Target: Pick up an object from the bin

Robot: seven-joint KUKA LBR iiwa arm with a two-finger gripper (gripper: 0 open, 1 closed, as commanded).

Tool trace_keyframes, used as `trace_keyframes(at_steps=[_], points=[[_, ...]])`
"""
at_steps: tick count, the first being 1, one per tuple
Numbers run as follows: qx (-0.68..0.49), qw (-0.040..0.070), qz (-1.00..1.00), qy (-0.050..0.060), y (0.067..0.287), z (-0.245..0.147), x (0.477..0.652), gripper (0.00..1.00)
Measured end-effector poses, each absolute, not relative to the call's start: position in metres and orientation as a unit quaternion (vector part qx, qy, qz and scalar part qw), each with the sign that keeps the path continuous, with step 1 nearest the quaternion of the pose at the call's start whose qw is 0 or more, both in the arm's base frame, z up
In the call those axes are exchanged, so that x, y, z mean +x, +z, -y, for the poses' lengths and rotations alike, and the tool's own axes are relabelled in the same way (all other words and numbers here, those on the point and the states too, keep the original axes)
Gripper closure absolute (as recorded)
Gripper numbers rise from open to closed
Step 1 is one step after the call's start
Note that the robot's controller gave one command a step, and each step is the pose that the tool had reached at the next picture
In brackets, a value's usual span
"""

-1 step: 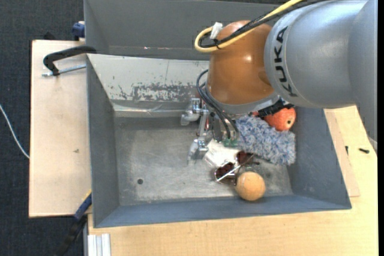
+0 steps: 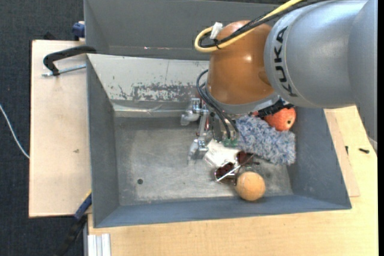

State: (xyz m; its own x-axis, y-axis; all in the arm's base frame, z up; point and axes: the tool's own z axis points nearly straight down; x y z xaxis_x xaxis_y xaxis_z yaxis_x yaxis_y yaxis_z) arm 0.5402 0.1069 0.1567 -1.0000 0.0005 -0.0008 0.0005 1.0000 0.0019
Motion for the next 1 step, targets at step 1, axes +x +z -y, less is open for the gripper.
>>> trace_keyframes(at_steps=[1], points=[[-0.031, 0.002, -1.000, 0.002, 0.1518, -0.0988, 0.5335, 0.00]])
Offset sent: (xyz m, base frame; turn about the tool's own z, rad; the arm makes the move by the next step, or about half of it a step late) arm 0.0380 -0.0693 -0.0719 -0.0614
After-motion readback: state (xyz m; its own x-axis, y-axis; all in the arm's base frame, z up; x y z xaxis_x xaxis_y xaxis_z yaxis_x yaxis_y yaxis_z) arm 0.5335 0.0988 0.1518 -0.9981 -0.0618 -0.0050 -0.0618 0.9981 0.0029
